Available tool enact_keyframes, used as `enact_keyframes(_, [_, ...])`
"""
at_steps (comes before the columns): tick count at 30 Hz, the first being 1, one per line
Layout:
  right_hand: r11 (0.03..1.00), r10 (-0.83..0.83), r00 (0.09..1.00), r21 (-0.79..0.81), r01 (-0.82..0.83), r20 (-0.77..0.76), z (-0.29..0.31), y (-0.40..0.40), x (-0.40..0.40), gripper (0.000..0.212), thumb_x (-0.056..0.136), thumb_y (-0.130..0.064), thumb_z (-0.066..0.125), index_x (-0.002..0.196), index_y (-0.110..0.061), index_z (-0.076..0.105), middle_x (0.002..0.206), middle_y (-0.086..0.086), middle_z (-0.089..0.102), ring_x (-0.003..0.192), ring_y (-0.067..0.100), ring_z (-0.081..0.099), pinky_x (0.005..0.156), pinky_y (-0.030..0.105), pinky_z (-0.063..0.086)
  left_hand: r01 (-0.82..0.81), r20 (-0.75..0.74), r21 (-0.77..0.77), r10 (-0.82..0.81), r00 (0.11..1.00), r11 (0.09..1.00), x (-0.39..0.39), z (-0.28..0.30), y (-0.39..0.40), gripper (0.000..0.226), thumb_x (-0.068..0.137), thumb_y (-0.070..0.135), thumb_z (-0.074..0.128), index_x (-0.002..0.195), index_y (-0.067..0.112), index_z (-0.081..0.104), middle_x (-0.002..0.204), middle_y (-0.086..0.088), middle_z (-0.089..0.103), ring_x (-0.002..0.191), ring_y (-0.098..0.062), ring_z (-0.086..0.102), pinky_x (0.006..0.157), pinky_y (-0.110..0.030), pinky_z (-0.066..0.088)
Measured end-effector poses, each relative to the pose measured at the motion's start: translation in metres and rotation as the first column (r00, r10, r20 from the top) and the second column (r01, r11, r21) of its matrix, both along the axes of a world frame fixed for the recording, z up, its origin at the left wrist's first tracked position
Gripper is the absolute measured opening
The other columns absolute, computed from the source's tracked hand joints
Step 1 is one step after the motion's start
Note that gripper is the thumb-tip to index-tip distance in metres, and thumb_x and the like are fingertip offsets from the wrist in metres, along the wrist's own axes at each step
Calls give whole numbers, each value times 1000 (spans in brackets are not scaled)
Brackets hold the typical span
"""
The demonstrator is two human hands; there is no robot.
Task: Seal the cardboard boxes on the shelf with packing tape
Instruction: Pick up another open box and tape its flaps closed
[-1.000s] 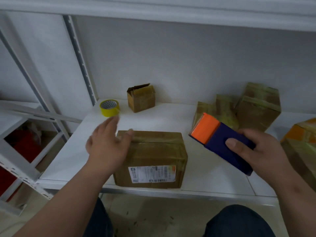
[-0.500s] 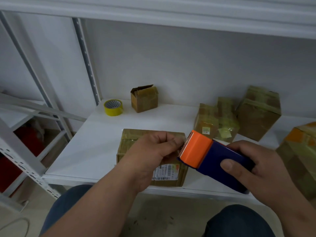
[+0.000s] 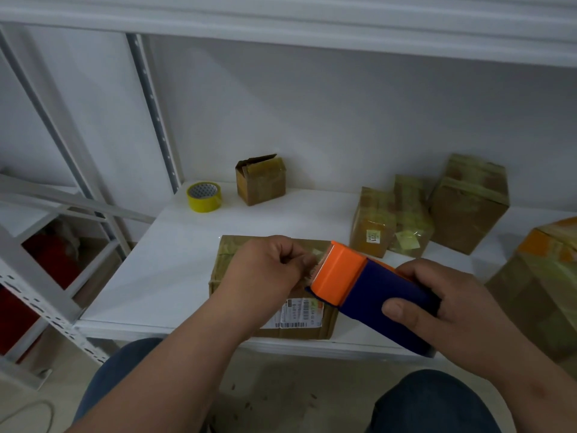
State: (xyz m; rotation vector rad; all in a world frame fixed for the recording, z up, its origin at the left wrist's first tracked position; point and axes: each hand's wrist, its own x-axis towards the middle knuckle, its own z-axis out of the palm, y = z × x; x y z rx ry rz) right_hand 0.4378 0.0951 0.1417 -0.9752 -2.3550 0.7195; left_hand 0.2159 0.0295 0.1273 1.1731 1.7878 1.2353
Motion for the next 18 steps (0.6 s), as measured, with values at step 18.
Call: enact_keyframes(18, [990,-139,990,-11,138,-17,-5,25,1,54,58,-84,48,82,-37,61,84,-26,65,71,0,63,49,16,44,-102,-157,-17,98,983,995,-7,-35,2,55,96,55,26,150,47,13,106,22,60,96,4,56,81,-16,39])
